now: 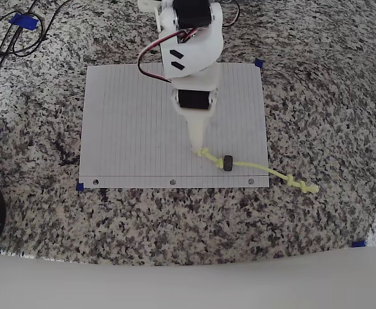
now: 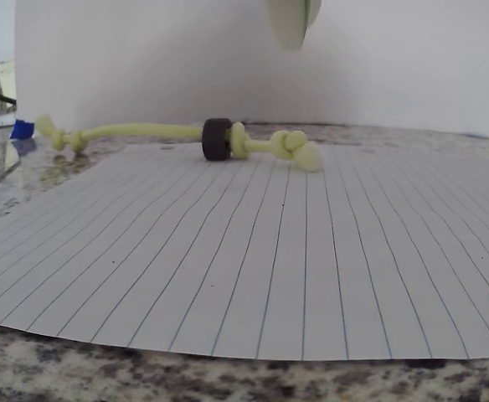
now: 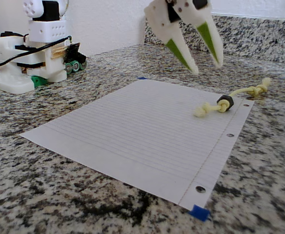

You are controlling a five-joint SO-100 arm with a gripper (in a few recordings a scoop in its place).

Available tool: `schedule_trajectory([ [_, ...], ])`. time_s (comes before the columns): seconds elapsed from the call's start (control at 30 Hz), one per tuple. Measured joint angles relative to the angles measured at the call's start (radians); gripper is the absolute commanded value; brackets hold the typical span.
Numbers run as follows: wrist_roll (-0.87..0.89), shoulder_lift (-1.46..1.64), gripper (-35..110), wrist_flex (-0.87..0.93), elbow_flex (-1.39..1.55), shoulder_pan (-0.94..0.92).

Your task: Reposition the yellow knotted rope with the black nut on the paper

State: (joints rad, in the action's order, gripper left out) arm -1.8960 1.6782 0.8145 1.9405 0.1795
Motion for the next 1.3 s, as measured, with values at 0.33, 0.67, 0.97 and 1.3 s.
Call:
schedule_trajectory([
  [0.33,-0.006,-0.141,49,0.081,-0.11,0.02],
  [0.67,-0.092,-0.236,48,0.109,-0.193,0.011],
  [0.97,-0.123,-0.347,47,0.158,-0.29,-0.009],
  [1.3,-0.124,-0.44,47,0.175,-0.37,-0.006],
])
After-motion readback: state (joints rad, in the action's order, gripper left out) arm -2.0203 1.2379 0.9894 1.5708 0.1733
